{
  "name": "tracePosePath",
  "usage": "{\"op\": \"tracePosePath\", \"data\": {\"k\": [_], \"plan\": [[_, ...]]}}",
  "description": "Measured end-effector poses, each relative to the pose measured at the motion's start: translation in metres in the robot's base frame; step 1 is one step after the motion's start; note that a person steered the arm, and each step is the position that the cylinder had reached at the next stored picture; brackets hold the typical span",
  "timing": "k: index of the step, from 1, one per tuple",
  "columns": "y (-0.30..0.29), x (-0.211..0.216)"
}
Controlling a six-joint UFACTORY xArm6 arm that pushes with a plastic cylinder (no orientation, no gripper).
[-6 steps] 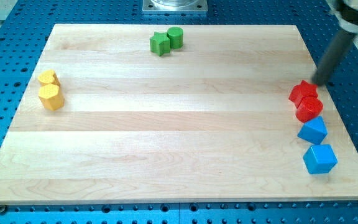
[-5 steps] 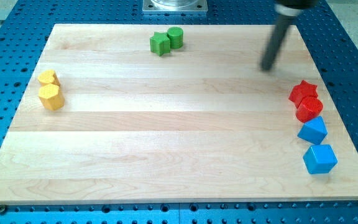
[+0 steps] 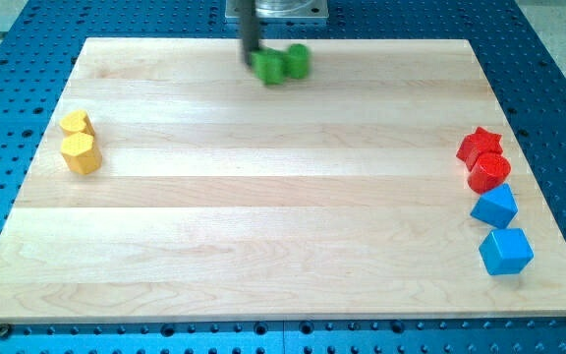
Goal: Move the green blocks away from each other
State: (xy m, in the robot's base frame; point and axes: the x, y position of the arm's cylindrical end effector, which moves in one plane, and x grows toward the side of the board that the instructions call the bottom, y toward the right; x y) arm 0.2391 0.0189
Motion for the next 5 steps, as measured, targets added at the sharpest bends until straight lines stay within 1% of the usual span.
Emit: {"op": "tracePosePath", "data": {"k": [1,2,3,4,5], "plan": [[0.107,0.014],[0.158,0.002],[0.191,0.030],[0.199,0.055],[0.180,0.004]]}}
